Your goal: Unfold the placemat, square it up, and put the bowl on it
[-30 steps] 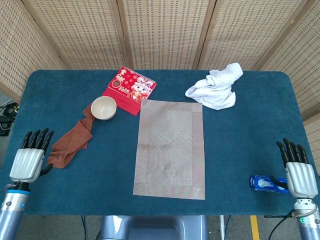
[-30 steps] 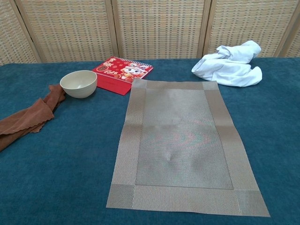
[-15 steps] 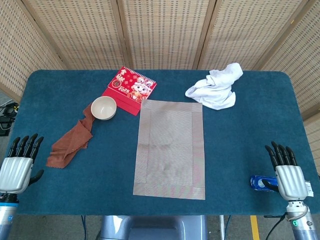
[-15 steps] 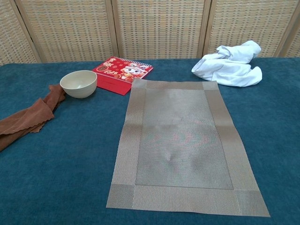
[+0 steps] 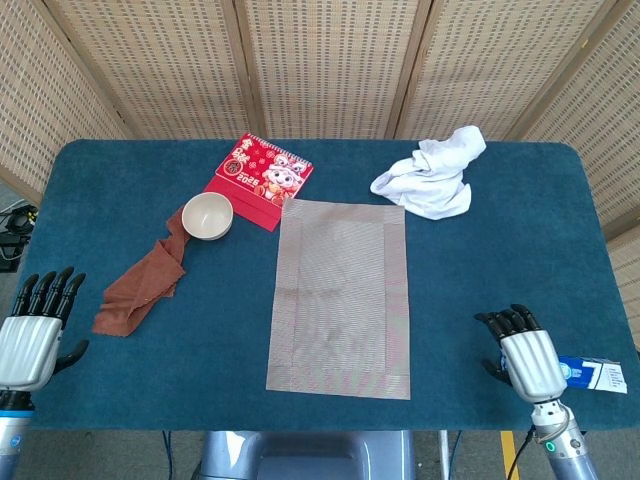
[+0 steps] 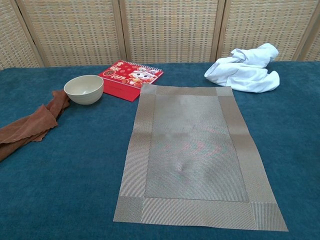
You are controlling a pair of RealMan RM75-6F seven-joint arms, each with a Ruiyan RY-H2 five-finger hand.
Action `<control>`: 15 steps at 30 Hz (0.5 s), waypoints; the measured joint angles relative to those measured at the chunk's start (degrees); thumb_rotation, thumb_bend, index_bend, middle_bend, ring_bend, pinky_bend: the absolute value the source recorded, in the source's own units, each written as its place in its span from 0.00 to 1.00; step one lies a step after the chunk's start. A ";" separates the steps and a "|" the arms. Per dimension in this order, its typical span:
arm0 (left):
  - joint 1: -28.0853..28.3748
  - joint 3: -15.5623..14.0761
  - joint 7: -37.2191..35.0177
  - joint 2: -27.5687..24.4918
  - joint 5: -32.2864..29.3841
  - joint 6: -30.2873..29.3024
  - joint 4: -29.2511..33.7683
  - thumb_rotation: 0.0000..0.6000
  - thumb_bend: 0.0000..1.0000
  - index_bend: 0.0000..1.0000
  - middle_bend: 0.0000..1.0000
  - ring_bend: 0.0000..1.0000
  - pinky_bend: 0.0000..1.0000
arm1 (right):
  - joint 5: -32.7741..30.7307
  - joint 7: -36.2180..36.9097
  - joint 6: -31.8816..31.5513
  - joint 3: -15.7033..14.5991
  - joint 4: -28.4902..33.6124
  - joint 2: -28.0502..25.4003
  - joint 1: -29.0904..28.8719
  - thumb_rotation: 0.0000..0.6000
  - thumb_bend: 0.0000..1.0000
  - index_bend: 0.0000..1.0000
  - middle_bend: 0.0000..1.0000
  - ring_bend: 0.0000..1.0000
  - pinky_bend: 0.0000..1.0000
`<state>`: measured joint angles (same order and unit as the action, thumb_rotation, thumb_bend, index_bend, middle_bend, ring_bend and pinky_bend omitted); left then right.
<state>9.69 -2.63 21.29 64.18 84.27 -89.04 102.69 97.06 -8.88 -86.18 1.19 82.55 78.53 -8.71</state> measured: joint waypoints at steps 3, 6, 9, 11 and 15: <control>-0.21 0.19 0.11 0.11 0.21 0.24 0.05 1.00 0.22 0.00 0.00 0.00 0.00 | 0.12 -1.44 1.52 -0.15 1.09 1.41 -0.77 1.00 0.16 0.34 0.47 0.37 0.28; -0.33 0.42 0.47 0.33 0.33 0.80 -0.13 1.00 0.22 0.00 0.00 0.00 0.00 | 0.09 -2.66 2.97 -0.73 1.13 3.59 -1.17 1.00 0.16 0.34 0.47 0.37 0.28; -0.46 0.74 0.53 0.44 0.38 1.02 -0.16 1.00 0.22 0.00 0.00 0.00 0.00 | 0.32 -3.63 3.63 -1.72 0.78 5.75 -1.26 1.00 0.17 0.35 0.47 0.37 0.28; -0.56 0.93 0.57 0.53 0.49 1.10 -0.19 1.00 0.22 0.00 0.00 0.00 0.00 | 0.52 -3.82 3.87 -2.36 0.47 6.73 -1.19 1.00 0.19 0.36 0.47 0.37 0.28; -0.81 1.14 0.69 0.62 0.86 1.35 -0.20 1.00 0.22 0.00 0.00 0.00 0.00 | 1.34 -3.84 4.14 -3.96 -0.70 9.27 -0.82 1.00 0.20 0.36 0.47 0.37 0.28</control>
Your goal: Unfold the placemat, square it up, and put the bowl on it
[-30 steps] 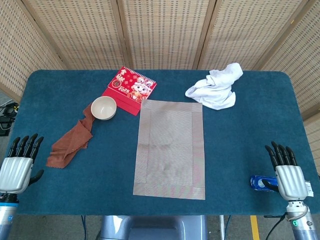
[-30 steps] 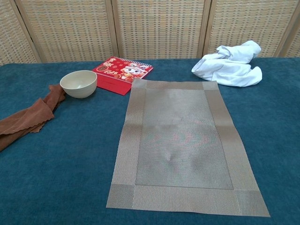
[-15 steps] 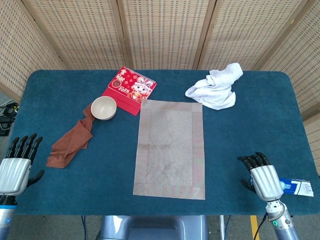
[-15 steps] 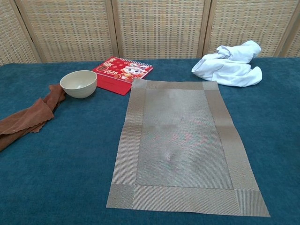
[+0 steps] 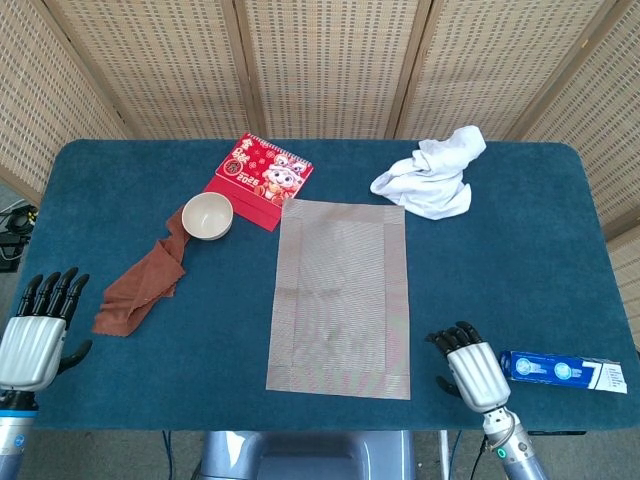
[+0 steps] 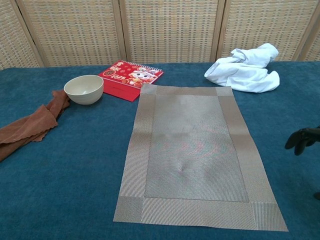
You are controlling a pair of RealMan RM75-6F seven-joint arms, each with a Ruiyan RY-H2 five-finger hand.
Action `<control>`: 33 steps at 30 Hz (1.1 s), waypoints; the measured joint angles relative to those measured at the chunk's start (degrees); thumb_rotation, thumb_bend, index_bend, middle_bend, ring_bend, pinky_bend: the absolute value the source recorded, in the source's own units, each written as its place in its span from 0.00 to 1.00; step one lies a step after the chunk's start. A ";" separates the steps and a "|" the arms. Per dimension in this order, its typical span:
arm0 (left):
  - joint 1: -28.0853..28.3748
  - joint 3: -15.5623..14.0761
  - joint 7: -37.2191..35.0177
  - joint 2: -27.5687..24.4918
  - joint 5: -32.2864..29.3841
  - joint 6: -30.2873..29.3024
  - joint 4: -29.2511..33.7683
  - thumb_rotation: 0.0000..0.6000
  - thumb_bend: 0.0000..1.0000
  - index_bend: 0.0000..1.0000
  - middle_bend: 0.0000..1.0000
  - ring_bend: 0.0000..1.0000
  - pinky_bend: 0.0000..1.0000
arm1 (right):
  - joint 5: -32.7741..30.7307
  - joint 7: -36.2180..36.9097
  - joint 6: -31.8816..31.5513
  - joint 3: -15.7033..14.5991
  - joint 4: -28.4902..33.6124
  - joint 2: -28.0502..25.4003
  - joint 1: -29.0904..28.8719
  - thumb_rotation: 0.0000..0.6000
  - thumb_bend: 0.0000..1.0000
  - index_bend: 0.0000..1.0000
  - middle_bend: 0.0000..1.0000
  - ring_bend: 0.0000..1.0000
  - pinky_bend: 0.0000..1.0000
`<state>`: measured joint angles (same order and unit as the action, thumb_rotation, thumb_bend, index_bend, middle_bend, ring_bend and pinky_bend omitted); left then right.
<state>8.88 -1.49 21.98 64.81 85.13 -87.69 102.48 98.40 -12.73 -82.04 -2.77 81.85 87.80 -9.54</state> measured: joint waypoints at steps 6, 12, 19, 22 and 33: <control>-0.37 0.49 -0.05 -0.04 0.37 0.05 -0.10 1.00 0.22 0.00 0.00 0.00 0.00 | 1.25 -0.49 0.34 -2.07 -3.26 4.24 0.69 1.00 0.20 0.36 0.42 0.33 0.26; -0.64 1.23 0.79 -0.02 0.18 0.06 -0.62 1.00 0.22 0.00 0.00 0.00 0.00 | 1.14 -0.25 0.77 -2.75 -4.28 5.47 1.05 1.00 0.21 0.36 0.37 0.30 0.20; -1.09 3.30 -2.14 -2.19 -2.66 -0.35 1.20 1.00 0.23 0.00 0.00 0.00 0.00 | 1.16 0.67 -0.26 -2.73 -5.08 5.40 1.43 1.00 0.22 0.40 0.37 0.30 0.19; -1.44 4.19 -3.60 -3.52 -3.50 -0.65 2.10 1.00 0.23 0.00 0.00 0.00 0.00 | 1.22 1.55 -0.47 -3.01 -5.88 5.80 1.65 1.00 0.22 0.40 0.37 0.30 0.19; -1.91 4.27 -3.47 -4.06 -2.44 -0.51 2.68 1.00 0.23 0.00 0.00 0.00 0.00 | 1.43 2.34 0.18 -4.13 -7.98 8.37 2.12 1.00 0.23 0.41 0.37 0.30 0.19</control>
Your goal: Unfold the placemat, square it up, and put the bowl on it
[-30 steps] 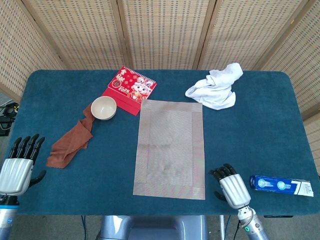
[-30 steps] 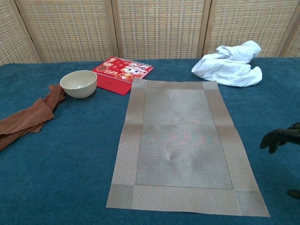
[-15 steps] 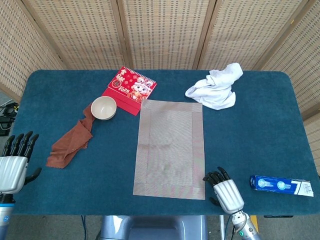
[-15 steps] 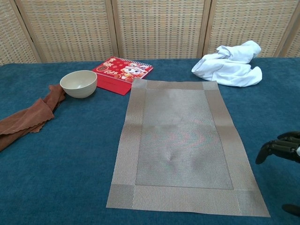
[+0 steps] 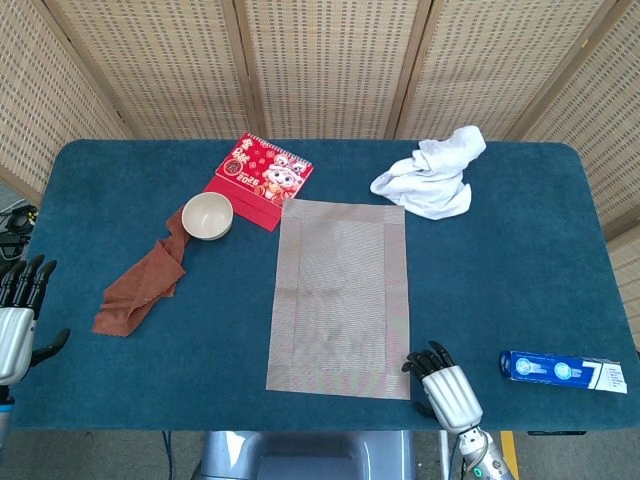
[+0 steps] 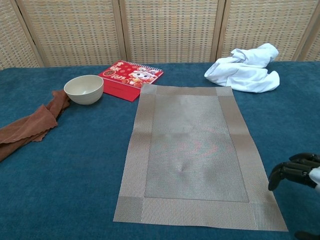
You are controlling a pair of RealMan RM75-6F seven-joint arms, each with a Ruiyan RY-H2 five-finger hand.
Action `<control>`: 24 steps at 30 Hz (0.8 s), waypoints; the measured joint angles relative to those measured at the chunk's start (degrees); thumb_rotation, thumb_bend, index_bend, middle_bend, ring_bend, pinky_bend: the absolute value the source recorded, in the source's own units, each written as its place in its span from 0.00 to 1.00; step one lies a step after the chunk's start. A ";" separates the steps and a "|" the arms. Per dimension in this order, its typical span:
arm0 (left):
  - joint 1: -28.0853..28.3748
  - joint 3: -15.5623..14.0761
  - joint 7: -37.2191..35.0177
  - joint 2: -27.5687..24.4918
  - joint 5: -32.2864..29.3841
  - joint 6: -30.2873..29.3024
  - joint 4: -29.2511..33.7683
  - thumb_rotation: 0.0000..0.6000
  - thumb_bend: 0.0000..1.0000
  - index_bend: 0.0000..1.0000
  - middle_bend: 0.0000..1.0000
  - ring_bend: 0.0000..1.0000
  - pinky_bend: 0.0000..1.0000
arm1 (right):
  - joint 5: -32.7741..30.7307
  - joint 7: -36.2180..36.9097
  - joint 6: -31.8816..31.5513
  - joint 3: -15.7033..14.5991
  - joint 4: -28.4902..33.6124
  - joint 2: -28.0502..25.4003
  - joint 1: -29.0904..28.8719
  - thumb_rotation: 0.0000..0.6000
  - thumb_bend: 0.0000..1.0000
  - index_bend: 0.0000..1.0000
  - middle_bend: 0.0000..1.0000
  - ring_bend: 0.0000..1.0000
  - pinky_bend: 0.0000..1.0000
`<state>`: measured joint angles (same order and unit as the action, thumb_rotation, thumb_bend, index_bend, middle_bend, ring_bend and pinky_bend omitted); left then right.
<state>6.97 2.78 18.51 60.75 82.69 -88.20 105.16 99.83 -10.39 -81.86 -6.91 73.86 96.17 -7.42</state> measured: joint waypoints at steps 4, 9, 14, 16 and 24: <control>-0.09 0.20 0.00 0.01 -0.04 0.06 0.08 1.00 0.23 0.00 0.00 0.00 0.00 | -0.01 0.63 0.47 -0.16 -0.26 0.63 -0.11 1.00 0.23 0.39 0.36 0.29 0.19; -0.27 0.45 -0.07 -0.06 -0.25 0.06 0.20 1.00 0.23 0.00 0.00 0.00 0.00 | -0.32 0.62 1.73 0.01 -0.83 1.73 -0.65 1.00 0.23 0.38 0.36 0.29 0.19; -0.38 0.78 -0.44 -0.15 -0.46 0.13 0.25 1.00 0.23 0.00 0.00 0.00 0.00 | -1.28 0.01 2.76 0.72 -1.43 2.45 -1.10 1.00 0.24 0.38 0.36 0.29 0.19; -0.43 0.84 -0.52 -0.13 -0.45 0.14 0.29 1.00 0.23 0.00 0.00 0.00 0.00 | -1.50 -0.07 2.89 1.11 -1.81 2.77 -1.31 1.00 0.26 0.38 0.36 0.29 0.19; -0.64 1.06 -0.83 -0.11 -0.18 -0.05 0.37 1.00 0.23 0.00 0.00 0.00 0.00 | -2.00 0.88 2.94 1.91 -2.78 3.78 -1.97 1.00 0.46 0.40 0.36 0.29 0.19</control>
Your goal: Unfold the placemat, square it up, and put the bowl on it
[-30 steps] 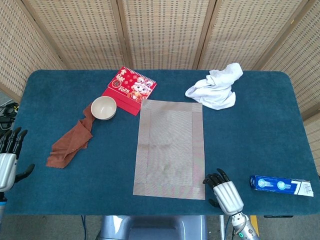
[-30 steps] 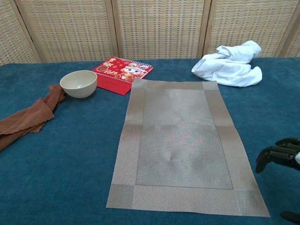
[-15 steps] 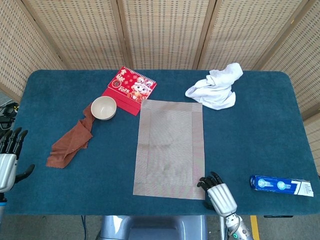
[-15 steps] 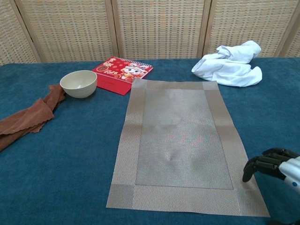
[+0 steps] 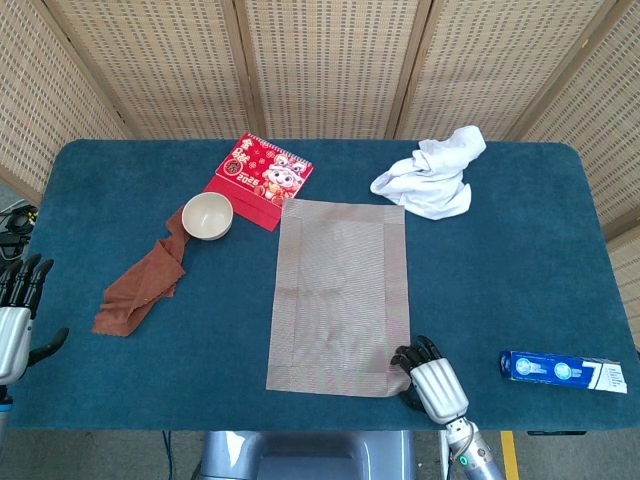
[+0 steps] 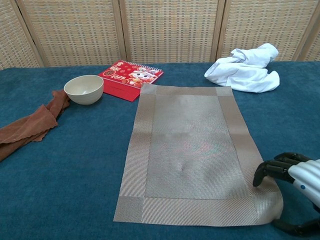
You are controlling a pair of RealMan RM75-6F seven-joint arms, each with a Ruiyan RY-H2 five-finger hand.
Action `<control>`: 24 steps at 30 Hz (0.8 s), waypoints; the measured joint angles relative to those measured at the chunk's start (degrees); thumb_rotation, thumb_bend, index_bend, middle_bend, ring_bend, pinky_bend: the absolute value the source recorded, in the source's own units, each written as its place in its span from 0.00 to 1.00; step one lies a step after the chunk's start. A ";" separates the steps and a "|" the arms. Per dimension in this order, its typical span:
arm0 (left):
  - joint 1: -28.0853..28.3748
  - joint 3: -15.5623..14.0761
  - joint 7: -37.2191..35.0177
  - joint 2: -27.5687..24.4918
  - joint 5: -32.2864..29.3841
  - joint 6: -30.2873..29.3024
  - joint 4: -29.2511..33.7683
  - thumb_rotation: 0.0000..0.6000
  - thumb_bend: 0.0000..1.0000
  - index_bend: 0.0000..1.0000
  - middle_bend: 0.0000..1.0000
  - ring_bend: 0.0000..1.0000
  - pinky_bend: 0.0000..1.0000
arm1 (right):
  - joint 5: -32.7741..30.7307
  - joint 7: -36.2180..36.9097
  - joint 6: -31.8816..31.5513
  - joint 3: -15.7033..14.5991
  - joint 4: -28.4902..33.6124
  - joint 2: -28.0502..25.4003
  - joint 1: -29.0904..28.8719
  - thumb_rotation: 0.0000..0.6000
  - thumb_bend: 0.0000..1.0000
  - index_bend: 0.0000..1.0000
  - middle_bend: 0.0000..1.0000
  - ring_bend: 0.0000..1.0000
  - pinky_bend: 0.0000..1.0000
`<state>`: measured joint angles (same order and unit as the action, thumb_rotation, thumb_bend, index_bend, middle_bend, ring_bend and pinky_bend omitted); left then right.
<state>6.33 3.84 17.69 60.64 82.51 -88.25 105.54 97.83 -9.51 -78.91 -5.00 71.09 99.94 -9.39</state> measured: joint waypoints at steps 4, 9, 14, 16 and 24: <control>-0.12 0.12 -0.21 0.01 0.12 -0.14 0.03 1.00 0.23 0.00 0.00 0.00 0.00 | -0.08 0.15 -0.13 -0.02 -0.23 0.22 -0.04 1.00 0.49 0.40 0.37 0.29 0.19; -0.18 0.16 -0.17 0.13 0.24 -0.13 0.02 1.00 0.23 0.00 0.00 0.00 0.00 | -0.21 0.42 -0.23 -0.03 -0.23 0.41 -0.05 1.00 0.54 0.40 0.37 0.29 0.19; -0.32 0.21 -0.32 0.17 0.54 -0.33 0.12 1.00 0.23 0.00 0.00 0.00 0.00 | -0.33 1.24 0.01 0.03 0.20 0.80 -0.39 1.00 0.59 0.40 0.37 0.29 0.19; -0.42 0.32 -0.59 0.12 0.54 -0.54 0.16 1.00 0.23 0.00 0.00 0.00 0.00 | -0.49 1.14 0.19 0.08 0.29 0.90 -0.49 1.00 0.60 0.41 0.37 0.29 0.19; -0.54 0.51 -0.84 0.15 0.56 -0.46 0.12 1.00 0.23 0.00 0.00 0.00 0.00 | -0.25 1.00 -0.70 0.00 -0.51 1.40 -0.39 1.00 0.60 0.59 0.37 0.29 0.19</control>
<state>5.78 4.35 16.85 60.79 83.07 -88.71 105.66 97.59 -8.51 -79.62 -5.00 70.58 101.34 -9.78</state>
